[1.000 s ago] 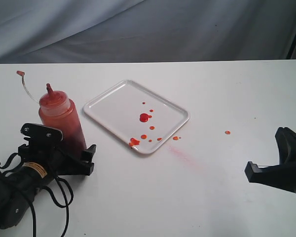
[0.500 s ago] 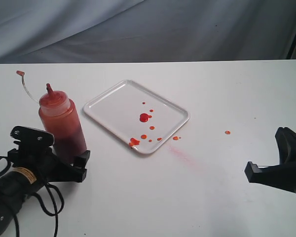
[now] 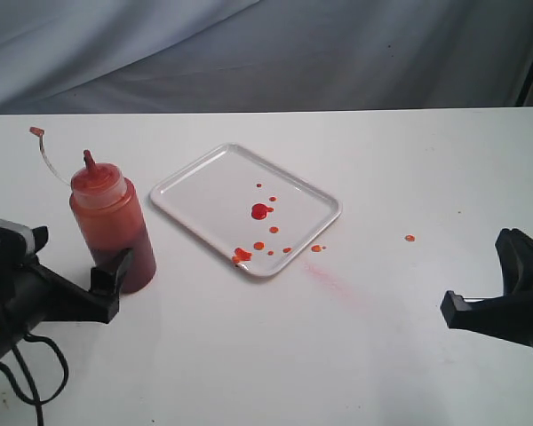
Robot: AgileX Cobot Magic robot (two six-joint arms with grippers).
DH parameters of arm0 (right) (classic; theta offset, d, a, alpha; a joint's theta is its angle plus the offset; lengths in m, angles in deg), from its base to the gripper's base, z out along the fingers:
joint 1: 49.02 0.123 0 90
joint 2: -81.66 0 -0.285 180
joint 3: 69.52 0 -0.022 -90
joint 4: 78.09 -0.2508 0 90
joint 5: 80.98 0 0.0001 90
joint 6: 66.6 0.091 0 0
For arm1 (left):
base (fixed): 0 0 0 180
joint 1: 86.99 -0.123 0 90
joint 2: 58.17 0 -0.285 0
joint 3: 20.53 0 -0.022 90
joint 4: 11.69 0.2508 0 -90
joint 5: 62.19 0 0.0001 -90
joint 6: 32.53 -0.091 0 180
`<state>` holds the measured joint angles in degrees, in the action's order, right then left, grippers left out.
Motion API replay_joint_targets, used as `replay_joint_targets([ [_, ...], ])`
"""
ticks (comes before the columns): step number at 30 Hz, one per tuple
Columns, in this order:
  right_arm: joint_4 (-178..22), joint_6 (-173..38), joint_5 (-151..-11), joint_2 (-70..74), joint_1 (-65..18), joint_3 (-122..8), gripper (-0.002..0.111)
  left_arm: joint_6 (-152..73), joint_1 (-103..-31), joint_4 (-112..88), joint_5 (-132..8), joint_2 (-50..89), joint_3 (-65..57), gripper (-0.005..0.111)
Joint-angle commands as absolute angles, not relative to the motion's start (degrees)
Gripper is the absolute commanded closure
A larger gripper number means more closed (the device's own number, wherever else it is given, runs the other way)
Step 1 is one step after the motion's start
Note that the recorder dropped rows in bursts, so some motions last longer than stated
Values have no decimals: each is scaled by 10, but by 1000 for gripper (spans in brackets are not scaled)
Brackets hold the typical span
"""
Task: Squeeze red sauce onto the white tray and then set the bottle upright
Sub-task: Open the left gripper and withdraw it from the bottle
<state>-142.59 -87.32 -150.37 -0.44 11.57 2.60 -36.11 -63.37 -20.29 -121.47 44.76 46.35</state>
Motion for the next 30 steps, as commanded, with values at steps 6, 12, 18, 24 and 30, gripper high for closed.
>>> replay_joint_targets([
  [6,-1378,-960,-1509,-1,115,29,108,-401,-631,-161,-1142,247,477,2],
  [12,-1283,-962,-1509,-1,115,29,108,-401,-631,-95,-1107,127,477,2],
  [18,-1216,-936,-1509,16,115,29,108,-376,-631,-70,-1076,-21,477,2],
  [24,-1185,-875,-1509,93,115,28,108,-308,-631,61,-1078,-55,477,2],
  [30,-1134,-882,-1509,188,115,28,108,-285,-631,67,-1117,-55,477,2],
])
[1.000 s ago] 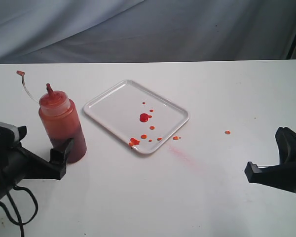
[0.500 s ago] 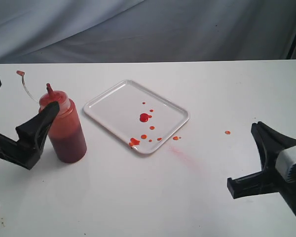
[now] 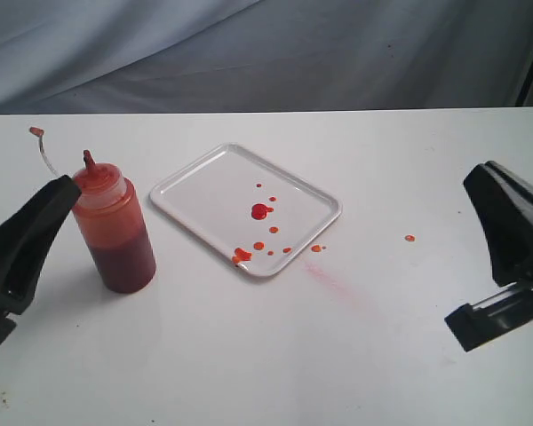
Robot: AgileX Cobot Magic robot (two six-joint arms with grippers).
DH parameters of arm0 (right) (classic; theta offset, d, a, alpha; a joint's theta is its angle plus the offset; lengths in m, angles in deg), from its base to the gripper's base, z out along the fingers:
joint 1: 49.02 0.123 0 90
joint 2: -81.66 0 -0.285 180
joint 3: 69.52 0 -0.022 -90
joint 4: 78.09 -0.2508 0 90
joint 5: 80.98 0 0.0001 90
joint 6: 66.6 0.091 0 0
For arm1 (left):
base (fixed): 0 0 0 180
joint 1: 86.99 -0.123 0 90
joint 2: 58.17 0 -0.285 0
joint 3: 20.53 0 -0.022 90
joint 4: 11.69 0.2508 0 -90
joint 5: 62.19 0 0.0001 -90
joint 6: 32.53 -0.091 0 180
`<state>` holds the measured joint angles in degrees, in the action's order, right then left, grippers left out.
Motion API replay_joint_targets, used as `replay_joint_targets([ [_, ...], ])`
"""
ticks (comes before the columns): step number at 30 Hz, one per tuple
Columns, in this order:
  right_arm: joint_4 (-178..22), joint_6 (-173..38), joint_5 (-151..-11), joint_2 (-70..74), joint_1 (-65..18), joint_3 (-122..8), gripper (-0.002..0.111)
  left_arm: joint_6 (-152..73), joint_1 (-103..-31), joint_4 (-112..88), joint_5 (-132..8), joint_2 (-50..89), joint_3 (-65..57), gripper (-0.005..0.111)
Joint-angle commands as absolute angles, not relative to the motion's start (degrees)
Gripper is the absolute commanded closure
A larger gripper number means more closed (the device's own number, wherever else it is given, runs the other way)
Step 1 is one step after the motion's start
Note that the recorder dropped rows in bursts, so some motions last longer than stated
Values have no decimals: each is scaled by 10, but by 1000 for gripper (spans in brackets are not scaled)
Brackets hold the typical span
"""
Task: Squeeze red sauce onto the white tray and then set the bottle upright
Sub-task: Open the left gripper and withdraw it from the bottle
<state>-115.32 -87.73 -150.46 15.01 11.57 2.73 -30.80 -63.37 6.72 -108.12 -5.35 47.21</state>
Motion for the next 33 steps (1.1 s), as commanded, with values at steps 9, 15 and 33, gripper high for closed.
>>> replay_joint_targets([
  [9,-1136,-966,-1470,216,115,-18,108,-288,-631,15,-1148,-55,477,50],
  [15,-1150,-966,-1488,216,115,-18,108,-344,-631,9,-1174,-55,477,107],
  [33,-1163,-965,-1486,216,115,-18,108,-341,-631,13,-1179,-55,447,107],
])
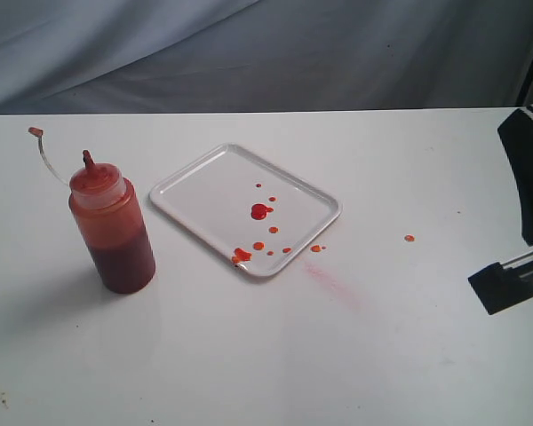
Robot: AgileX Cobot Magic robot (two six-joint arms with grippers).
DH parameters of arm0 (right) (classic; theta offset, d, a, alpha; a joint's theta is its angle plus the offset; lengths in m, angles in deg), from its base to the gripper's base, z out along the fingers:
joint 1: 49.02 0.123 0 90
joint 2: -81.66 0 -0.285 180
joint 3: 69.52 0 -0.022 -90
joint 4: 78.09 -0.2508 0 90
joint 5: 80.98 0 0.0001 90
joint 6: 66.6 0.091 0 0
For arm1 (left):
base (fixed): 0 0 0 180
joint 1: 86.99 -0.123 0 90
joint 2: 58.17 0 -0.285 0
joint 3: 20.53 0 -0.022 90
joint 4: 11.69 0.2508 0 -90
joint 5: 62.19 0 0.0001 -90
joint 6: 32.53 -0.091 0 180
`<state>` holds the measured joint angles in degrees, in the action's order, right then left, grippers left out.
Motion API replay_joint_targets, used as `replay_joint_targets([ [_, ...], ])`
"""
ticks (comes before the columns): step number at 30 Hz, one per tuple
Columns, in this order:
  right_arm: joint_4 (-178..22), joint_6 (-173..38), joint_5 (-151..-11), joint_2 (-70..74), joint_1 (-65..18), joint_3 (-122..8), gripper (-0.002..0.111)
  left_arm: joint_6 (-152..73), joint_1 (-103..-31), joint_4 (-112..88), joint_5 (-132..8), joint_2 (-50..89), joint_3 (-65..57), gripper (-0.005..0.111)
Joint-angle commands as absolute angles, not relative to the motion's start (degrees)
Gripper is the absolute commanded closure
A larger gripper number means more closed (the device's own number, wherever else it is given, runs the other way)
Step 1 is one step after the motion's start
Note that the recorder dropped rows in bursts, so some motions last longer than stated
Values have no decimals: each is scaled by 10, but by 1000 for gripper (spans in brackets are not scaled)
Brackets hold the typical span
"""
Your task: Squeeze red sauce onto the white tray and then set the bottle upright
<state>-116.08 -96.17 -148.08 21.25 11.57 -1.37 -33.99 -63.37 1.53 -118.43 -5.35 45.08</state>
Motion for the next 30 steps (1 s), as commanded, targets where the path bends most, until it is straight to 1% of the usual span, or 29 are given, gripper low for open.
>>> replay_joint_targets([
  [1,-1163,-965,-1486,216,115,-18,108,-341,-631,13,-1179,-55,447,107],
  [18,-1163,-965,-1486,216,115,-18,108,-363,-631,-6,-1181,-55,447,107],
  [21,-1163,-965,-1486,216,115,-18,108,-363,-631,-29,-1158,-55,447,107],
  [24,-1163,-965,-1486,216,115,-18,108,-357,-631,-49,-1080,-65,447,107],
  [28,-1163,-965,-1486,216,115,-18,108,-353,-631,-60,-867,-145,447,107],
  [30,-1163,-965,-1486,216,115,-18,108,-379,-637,-88,-792,-201,447,107],
])
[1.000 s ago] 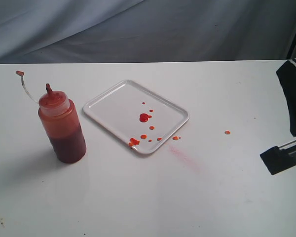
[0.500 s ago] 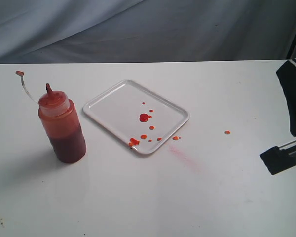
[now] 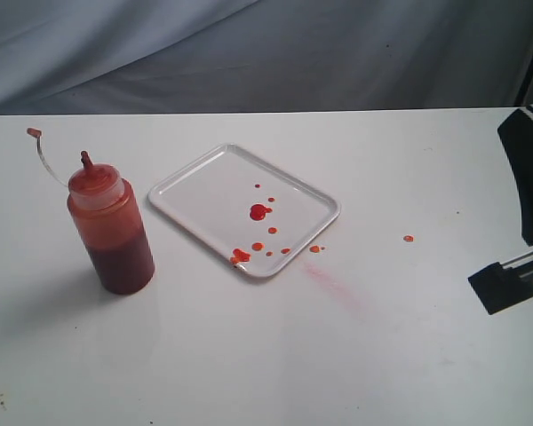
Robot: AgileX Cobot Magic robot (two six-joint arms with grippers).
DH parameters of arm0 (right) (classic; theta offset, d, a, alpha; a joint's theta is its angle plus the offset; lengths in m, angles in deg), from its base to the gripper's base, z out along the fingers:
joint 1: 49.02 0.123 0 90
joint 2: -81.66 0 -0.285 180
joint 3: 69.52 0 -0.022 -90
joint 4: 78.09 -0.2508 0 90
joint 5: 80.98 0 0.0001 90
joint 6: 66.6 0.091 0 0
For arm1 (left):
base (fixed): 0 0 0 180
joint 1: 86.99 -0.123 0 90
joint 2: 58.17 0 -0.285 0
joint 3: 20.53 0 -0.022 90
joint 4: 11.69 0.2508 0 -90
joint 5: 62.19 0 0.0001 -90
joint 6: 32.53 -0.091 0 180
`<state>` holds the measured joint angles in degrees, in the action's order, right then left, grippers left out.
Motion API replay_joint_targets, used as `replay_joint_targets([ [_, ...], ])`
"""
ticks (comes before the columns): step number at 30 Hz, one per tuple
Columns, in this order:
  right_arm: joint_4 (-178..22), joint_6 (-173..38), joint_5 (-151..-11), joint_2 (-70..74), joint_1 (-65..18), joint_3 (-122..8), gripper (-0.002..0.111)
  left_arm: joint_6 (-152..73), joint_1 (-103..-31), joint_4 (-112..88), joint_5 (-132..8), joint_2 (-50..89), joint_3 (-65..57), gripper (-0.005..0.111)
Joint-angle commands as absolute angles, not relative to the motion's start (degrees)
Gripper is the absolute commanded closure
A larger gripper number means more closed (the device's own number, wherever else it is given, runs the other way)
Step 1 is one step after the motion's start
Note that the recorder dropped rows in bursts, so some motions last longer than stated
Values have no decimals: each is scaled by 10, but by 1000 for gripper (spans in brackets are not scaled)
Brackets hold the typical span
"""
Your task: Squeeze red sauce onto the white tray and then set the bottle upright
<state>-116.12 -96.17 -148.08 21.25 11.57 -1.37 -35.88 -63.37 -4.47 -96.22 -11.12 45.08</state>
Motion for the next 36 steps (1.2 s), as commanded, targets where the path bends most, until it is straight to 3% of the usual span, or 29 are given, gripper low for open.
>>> replay_joint_targets([
  [1,-1163,-965,-1486,216,115,-18,108,-390,-647,-100,-759,-230,447,107],
  [5,-1163,-965,-1486,216,115,-18,108,-390,-715,-121,-677,-327,459,107],
  [11,-1163,-965,-1486,216,115,-18,108,-356,-834,-128,-632,-478,567,107],
  [18,-1166,-965,-1486,216,115,-18,108,-358,-943,-121,-512,-504,567,107],
  [24,-1166,-965,-1486,216,115,-18,108,-357,-954,-117,-415,-504,567,107],
  [36,-1166,-965,-1486,216,115,-18,108,-356,-954,-122,-416,-504,567,107],
])
